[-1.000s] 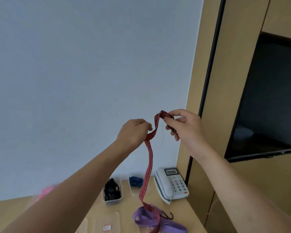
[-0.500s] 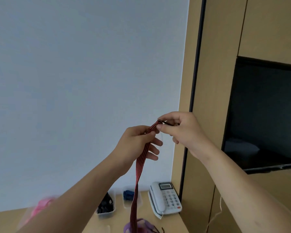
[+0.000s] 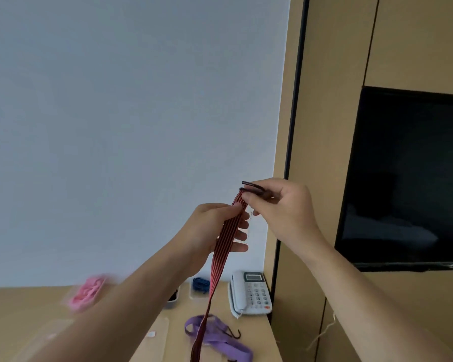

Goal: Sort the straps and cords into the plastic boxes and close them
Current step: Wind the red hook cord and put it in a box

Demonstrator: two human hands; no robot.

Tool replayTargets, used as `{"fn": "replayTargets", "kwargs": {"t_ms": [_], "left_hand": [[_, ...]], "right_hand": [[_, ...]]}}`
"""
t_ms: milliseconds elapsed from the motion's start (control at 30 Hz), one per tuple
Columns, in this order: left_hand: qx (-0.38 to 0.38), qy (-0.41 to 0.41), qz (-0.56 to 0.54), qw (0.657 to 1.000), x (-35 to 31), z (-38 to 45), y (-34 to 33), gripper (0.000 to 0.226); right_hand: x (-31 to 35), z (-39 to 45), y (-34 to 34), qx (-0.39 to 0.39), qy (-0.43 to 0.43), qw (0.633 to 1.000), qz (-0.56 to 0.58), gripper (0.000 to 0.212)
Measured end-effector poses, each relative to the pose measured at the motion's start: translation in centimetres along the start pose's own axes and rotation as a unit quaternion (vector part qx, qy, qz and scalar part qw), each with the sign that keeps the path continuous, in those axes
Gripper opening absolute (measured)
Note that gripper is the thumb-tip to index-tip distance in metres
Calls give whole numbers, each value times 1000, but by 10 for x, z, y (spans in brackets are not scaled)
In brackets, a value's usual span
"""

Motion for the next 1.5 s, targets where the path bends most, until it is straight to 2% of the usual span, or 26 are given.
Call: {"fn": "replayTargets", "kwargs": {"t_ms": [67, 133, 233, 300, 433, 467, 567, 633, 800, 900, 1000, 1100, 1167, 1300, 1400, 1500], "left_hand": [[-24, 8, -30, 999, 3, -9, -1, 33], [-32, 20, -68, 997, 8, -19, -5, 36], [-25, 13, -58, 998, 14, -34, -11, 38], [-28, 17, -56, 998, 18, -40, -11, 34], [-21, 26, -65, 997, 19, -43, -10, 29], [-11, 21, -62, 998, 18, -43, -11, 29], [11, 21, -64, 998, 16, -43, -12, 31], [20, 29, -69, 997, 15, -43, -9, 34], [56, -4, -21, 998, 7, -45, 4, 29], [44, -17, -17, 999, 5, -41, 17, 21], [29, -7, -14, 999, 10, -36, 25, 24], [31, 51, 51, 997, 33, -34, 25, 50], [26, 87, 50, 995, 48, -33, 26, 59], [36, 122, -22, 992, 59, -32, 28, 57], [38, 154, -77, 984, 68, -32, 31, 57], [34, 159, -108, 981, 69, -29, 37, 38]], "right_hand": [[13, -10, 9, -13, 80, 995, -55, 15], [24, -24, 9, -9, 153, 983, -98, 16], [30, -45, 5, 29, 211, 969, -129, 25], [30, -58, 1, 69, 219, 963, -144, 30], [14, -69, -6, 175, 104, 977, -65, 42], [12, -69, -6, 173, 77, 981, -38, 39], [8, -63, 0, 93, 25, 995, -10, 23], [-1, -59, -2, 65, -22, 998, 4, 24], [-13, -54, -19, 80, -102, 990, 58, 33], [-12, -52, -28, 89, -106, 989, 58, 23], [-11, -48, -28, 51, -107, 988, 98, 25], [-11, -47, -24, 12, -82, 991, 109, 33], [-10, -48, -20, -7, -53, 996, 73, 35], [10, -57, -20, -38, 89, 993, -66, 25], [22, -68, -28, -51, 172, 978, -109, 21], [27, -80, -39, -36, 213, 967, -131, 21]]}}
Point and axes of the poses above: each hand's wrist, its own z-axis towards the middle knuckle, its own y-axis out of the back of the hand, x = y × z, the point moved 10 cm from there along z, towards the middle knuckle, and after that the axes turned 3 degrees about -x, right-handed, at the moved point
